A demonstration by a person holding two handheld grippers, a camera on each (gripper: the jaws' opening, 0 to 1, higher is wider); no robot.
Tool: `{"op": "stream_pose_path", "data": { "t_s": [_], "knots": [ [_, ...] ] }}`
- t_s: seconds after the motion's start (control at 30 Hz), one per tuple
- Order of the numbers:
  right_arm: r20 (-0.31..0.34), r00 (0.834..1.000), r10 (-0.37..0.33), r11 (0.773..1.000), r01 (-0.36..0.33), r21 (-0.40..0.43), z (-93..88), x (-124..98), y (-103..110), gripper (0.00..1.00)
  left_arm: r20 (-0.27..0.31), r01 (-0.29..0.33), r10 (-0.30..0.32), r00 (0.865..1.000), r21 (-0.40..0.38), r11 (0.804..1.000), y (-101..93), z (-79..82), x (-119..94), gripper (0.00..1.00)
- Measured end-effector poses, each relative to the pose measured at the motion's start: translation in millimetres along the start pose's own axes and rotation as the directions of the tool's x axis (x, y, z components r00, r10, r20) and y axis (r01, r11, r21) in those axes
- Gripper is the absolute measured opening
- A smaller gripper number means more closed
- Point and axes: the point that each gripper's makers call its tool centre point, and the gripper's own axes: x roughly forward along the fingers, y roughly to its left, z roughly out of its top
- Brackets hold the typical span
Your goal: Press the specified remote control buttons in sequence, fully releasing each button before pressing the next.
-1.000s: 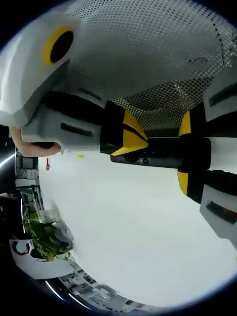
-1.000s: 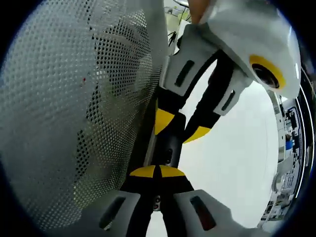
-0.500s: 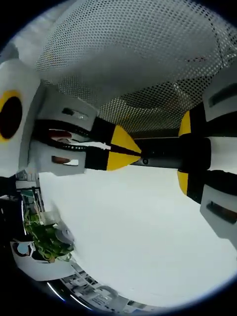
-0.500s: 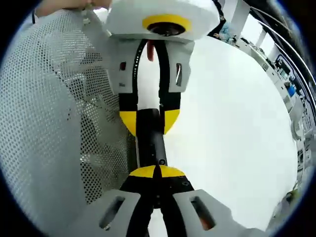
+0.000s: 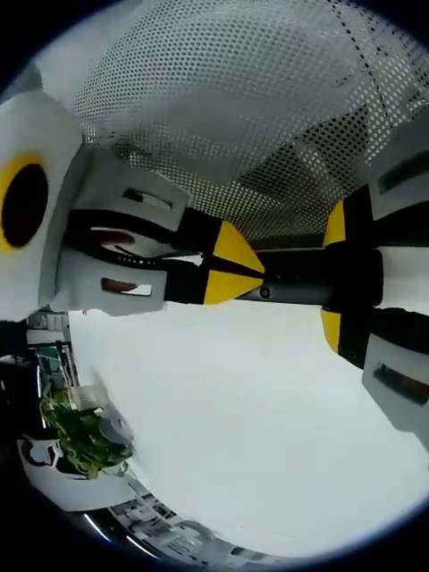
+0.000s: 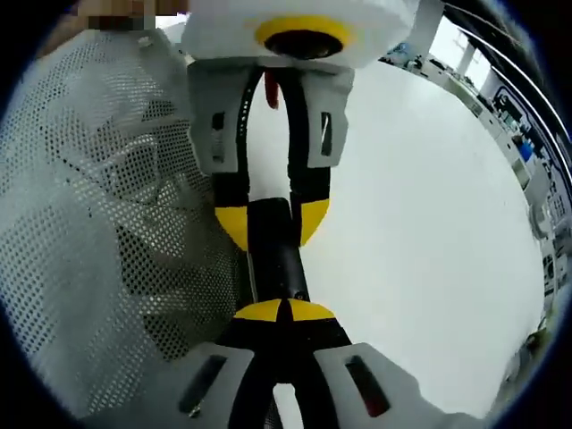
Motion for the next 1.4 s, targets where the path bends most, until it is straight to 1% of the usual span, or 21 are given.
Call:
{"op": "stream_pose_path", "data": {
  "t_s": [0.03,0.1,0.13,0.17,0.23,0.33,0.37,0.47,0.6,0.67,0.7,0.8,0.87,0.9,0.97,1.03,1.1,1.3,1.33,1.37,1.4],
  "knots": [
    [0.011,1.0,-0.003,1.0,0.002,0.016,-1.2,0.2,-1.3,0.0,-0.004,0.0,0.0,1.0,0.004,1.0,0.1,-0.2,0.0,0.24],
    [0.025,1.0,-0.016,1.0,0.016,0.006,-1.8,-0.1,0.0,0.0,-0.006,0.017,-0.017,1.0,0.003,1.0,1.6,-0.3,-0.4,0.24],
    [0.029,0.999,-0.025,1.0,0.025,0.016,-1.0,0.0,-1.0,0.0,-0.011,0.027,-0.027,1.0,-0.007,1.0,2.4,0.0,-0.5,0.24],
    [0.026,0.999,-0.035,0.998,0.034,0.062,-1.6,-0.4,-0.3,0.0,-0.016,0.026,-0.026,1.0,-0.005,1.0,1.9,0.0,-0.1,0.24],
    [0.003,1.0,-0.03,0.995,0.03,0.097,-0.9,-0.2,-1.1,0.0,-0.022,0.013,-0.013,1.0,0.005,1.0,-1.3,0.7,0.7,0.24],
    [0.005,0.999,-0.045,0.972,0.043,0.23,-1.0,-0.6,-1.4,0.0,-0.019,0.0,0.0,1.0,0.013,1.0,-0.2,0.5,0.6,0.24],
    [0.011,0.998,-0.054,0.966,0.049,0.253,-1.3,-0.7,-2.2,0.0,-0.022,0.003,-0.002,1.0,0.016,1.0,-0.5,0.7,0.6,0.24],
    [0.015,0.997,-0.071,0.972,0.066,0.224,-2.1,-0.6,-1.6,0.0,-0.024,0.004,-0.003,1.0,0.026,1.0,-0.1,0.0,0.8,0.24],
    [0.01,0.997,-0.079,0.976,0.075,0.207,-1.9,-0.2,-2.0,0.0,-0.016,-0.02,0.021,1.0,0.047,0.999,-1.5,-1.2,1.1,0.24],
    [0.01,0.996,-0.088,0.973,0.084,0.213,-1.6,-0.1,-1.6,0.0,-0.015,-0.021,0.022,1.0,0.049,0.999,-0.2,-0.9,0.8,0.24],
    [0.014,0.996,-0.092,0.976,0.087,0.199,-1.8,0.0,-1.4,0.0,-0.015,-0.02,0.021,1.0,0.05,0.999,-0.1,-0.9,0.7,0.24],
    [0.019,0.997,-0.081,0.978,0.075,0.193,-1.6,0.2,-2.3,0.0,0.001,-0.016,0.016,1.0,0.052,0.999,0.3,-1.4,-0.5,0.24],
    [0.024,0.997,-0.071,0.981,0.065,0.182,-1.4,0.5,-2.2,0.0,0.04,-0.017,0.015,0.999,0.039,0.999,0.3,-0.9,-1.2,0.24],
    [0.023,0.997,-0.068,0.982,0.063,0.18,-1.4,0.2,-1.8,0.0,0.038,-0.017,0.016,0.999,0.038,0.999,0.2,-1.0,-1.2,0.24],
    [0.016,0.998,-0.061,0.985,0.058,0.163,-0.8,0.3,-1.2,0.0,0.026,-0.023,0.021,0.999,0.078,0.997,0.0,-0.9,-0.2,0.24],
    [0.014,0.998,-0.06,0.986,0.057,0.159,-0.6,0.1,-0.7,0.0,0.027,-0.019,0.017,0.999,0.066,0.998,0.2,-1.0,0.0,0.24],
    [0.016,0.998,-0.056,0.986,0.053,0.155,-0.4,0.0,-0.4,0.0,0.048,-0.022,0.02,0.999,0.056,0.998,1.1,-2.0,-0.1,0.24],
    [0.006,1.0,0.013,0.987,-0.013,0.158,0.0,-0.7,-1.8,0.0,0.054,-0.013,0.01,0.998,0.056,0.998,1.2,-1.4,1.3,0.24],
    [0.004,1.0,0.009,0.988,-0.01,0.152,-0.7,-0.5,-2.0,0.0,0.048,-0.01,0.006,0.999,0.067,0.998,1.0,-1.8,1.2,0.24],
    [0.003,1.0,-0.014,0.993,0.013,0.117,-1.5,-0.8,-6.5,0.0,0.047,-0.008,0.004,0.999,0.065,0.998,1.2,-1.8,1.2,0.24],
    [-0.014,1.0,-0.025,0.993,0.026,0.114,-4.7,-1.7,-8.6,0.0,0.045,-0.006,0.003,0.999,0.068,0.998,0.7,-1.3,1.6,0.24]
  ]
}}
